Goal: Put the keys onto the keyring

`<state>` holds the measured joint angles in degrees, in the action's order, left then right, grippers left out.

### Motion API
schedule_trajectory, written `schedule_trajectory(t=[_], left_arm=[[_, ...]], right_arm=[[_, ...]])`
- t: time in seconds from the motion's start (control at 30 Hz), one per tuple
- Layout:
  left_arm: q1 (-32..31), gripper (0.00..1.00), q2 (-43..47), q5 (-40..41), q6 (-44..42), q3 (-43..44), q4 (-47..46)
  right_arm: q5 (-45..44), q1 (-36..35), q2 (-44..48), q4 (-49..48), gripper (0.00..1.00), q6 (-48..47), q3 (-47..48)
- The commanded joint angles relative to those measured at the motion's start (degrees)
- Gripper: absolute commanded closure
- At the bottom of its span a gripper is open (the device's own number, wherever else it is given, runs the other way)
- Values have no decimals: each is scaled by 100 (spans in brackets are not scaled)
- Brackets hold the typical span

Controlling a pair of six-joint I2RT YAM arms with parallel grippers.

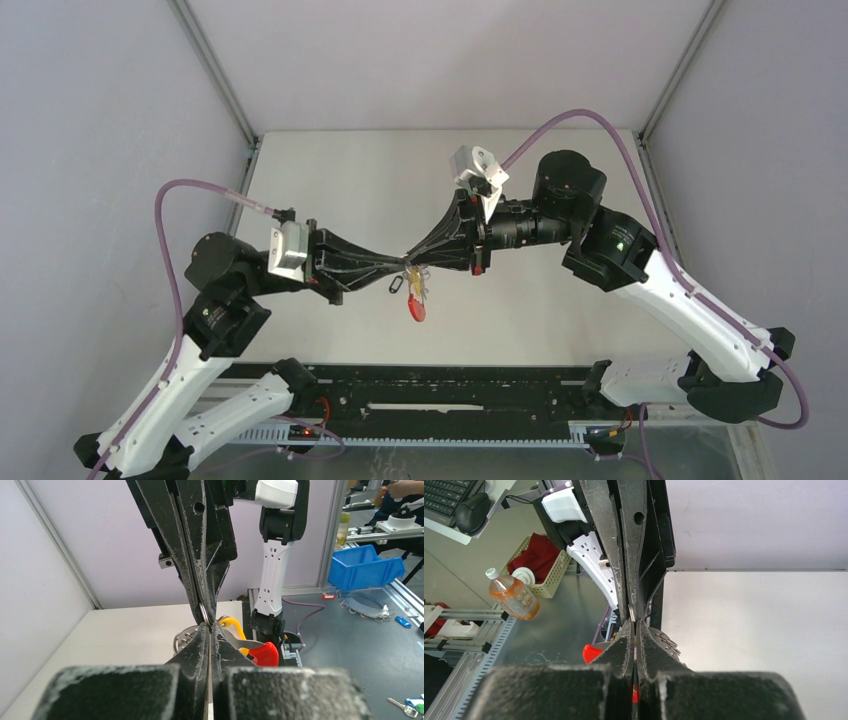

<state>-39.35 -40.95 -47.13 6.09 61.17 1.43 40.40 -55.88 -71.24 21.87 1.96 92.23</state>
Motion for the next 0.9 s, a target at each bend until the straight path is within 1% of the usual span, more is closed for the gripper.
schedule_trajectory(t=[0.0, 0.03, 0.07, 0.1, 0.17, 0.2, 0.27, 0.3, 0.37, 0.47, 0.73, 0.87], left_arm=[[-2, 94, 64, 126, -98, 113, 100], [-4, 83, 76, 186, -141, 81, 218], [-10, 76, 90, 243, -231, 67, 341], [-10, 71, 101, 271, -375, 67, 508], [-9, 67, 86, 393, -731, 163, 889], [-11, 66, 73, 413, -917, 226, 1079], [-11, 68, 21, 421, -1224, 355, 1501], [-4, 70, -16, 387, -1352, 413, 1664], [-10, 71, -153, 258, -1597, 539, 2036], [-7, 69, -339, 156, -1909, 687, 2540], [-61, 70, -439, -354, -2297, 831, 3207], [-81, 67, -432, -260, -2491, 830, 3397]], right_arm=[[-274, -46, 142, 286, 100, -142, 118], [-347, -58, 145, 440, 100, -174, 139], [-437, -62, 141, 660, 100, -177, 180], [-532, -70, 119, 911, 100, -350, 239], [-710, -131, 25, 1523, 100, -622, 429], [-814, -181, -56, 1840, 100, -732, 561], [-1074, -321, -272, 2577, 100, -918, 872], [-1157, -397, -384, 2830, 100, -978, 1021], [-1320, -544, -590, 3267, 100, -1081, 1272], [-1570, -707, -827, 3627, 100, -1143, 1576], [-1804, -878, -1368, 4269, 100, -1309, 2311], [-1858, -969, -1589, 4561, 100, -1379, 2645]])
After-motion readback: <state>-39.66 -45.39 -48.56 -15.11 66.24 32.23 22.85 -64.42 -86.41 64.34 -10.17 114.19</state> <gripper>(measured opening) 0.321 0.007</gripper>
